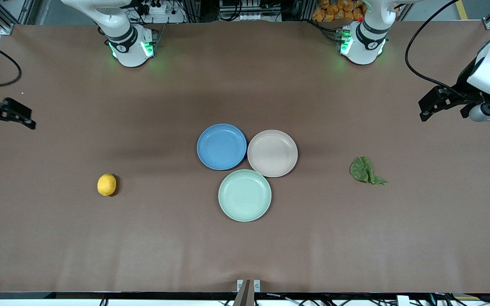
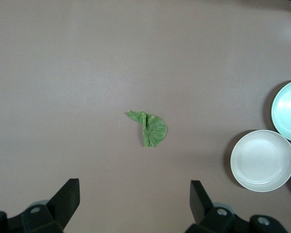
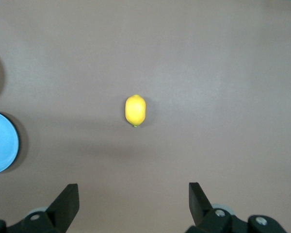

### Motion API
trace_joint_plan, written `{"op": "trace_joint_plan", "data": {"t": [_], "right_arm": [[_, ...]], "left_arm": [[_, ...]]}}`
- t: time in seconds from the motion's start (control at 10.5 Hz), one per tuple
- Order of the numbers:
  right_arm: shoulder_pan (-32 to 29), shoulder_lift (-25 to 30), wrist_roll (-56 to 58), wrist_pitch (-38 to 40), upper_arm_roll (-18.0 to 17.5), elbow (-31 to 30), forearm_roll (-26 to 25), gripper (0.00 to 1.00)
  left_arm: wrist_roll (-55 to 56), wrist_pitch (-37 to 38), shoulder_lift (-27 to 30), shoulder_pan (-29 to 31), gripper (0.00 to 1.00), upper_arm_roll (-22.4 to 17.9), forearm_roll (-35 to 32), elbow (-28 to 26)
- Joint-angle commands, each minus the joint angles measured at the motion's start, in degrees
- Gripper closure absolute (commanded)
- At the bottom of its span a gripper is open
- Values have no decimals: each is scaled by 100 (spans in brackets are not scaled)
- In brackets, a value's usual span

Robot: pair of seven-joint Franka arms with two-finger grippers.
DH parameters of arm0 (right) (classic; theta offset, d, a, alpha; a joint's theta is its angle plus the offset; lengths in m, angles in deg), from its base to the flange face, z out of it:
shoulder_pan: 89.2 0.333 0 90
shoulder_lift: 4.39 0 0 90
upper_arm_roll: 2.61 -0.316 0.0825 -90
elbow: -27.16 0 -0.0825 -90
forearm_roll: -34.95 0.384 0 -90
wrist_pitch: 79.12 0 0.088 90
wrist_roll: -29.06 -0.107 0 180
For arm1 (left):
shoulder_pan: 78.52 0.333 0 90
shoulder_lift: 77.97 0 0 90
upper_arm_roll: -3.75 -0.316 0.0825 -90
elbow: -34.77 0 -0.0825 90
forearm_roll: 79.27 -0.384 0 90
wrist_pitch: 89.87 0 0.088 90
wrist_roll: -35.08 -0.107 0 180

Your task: Pick lemon and lettuce from blue and beige plates

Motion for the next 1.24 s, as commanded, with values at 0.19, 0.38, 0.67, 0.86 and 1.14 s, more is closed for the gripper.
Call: {"op": "trace_joint_plan", "data": {"t": [0.19,0.38,0.67,0.86,1.14], "right_arm": [[-95,-27,-42,764,-146,936,-254,0],[-104,-27,-514,1283,-128,1096,-193,0],[-95,-18,-675,1320,-146,1105,-149,0],[-130,-18,-632,1364,-120,1105,-158,0],[-104,-18,-675,1346,-137,1158,-158,0]], "left_arm": [[-142,-48,-4,72,0,-23,-55,108],[-142,-47,-13,55,0,-14,-108,108],[-307,-39,-13,72,0,-23,-47,108],[-826,171,-22,72,0,-23,111,73],[-845,462,-65,72,0,-23,252,73]]}}
